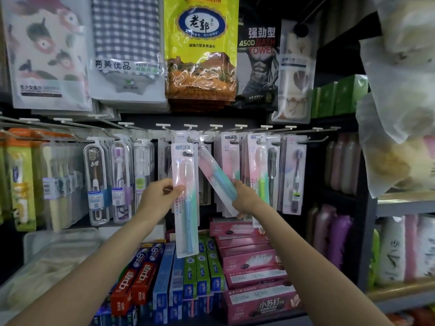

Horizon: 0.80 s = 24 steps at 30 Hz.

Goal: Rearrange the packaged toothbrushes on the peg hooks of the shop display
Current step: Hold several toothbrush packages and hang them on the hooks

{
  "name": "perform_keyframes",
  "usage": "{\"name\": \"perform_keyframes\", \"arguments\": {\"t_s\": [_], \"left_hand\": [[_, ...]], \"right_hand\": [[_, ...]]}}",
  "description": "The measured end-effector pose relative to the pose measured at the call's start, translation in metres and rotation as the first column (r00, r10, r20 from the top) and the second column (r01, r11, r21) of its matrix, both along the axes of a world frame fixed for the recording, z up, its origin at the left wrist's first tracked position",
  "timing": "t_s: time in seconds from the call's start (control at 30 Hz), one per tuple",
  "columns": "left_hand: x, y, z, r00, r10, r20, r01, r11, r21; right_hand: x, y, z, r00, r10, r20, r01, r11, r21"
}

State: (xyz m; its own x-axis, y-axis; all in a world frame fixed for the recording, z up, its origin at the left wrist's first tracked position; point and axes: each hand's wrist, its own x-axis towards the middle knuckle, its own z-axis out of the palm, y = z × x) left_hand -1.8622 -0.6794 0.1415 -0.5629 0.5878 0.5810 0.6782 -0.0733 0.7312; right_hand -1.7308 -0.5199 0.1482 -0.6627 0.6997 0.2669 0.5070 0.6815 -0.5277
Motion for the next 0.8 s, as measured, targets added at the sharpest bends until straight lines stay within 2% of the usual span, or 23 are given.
{"name": "perform_keyframes", "arguments": {"t_s": [0.1,0.17,0.4,0.53,0.67,0.8], "left_hand": [[0.001,0.000,-0.001,1.000,0.011,-0.019,-0.011,1.000,-0.004],[0.002,0.000,-0.002,0.999,0.025,-0.028,-0.025,1.000,-0.003],[0.002,0.000,-0.020,1.000,-0.009,0.004,0.009,0.999,-0.048],[0.003,0.003,-0.035,1.000,-0.014,0.019,0.016,0.993,-0.117],[0.012,0.005,-0.035,1.000,0.013,-0.002,-0.013,0.993,-0.116],[0.027,0.007,-0.026,0.996,-0.081,0.046,0.084,0.994,-0.066]], "right_hand": [[0.003,0.001,-0.011,0.998,-0.008,0.061,0.006,0.999,0.034],[0.004,0.001,-0.022,0.999,-0.010,0.037,0.011,1.000,-0.010],[0.008,0.008,-0.049,0.986,-0.016,-0.168,-0.027,0.967,-0.252],[0.017,0.003,-0.058,0.945,-0.002,-0.328,-0.154,0.880,-0.450],[0.029,-0.003,-0.067,0.946,0.072,-0.316,-0.212,0.876,-0.434],[0.040,-0.007,-0.071,0.914,0.115,-0.389,-0.289,0.857,-0.427]]}}
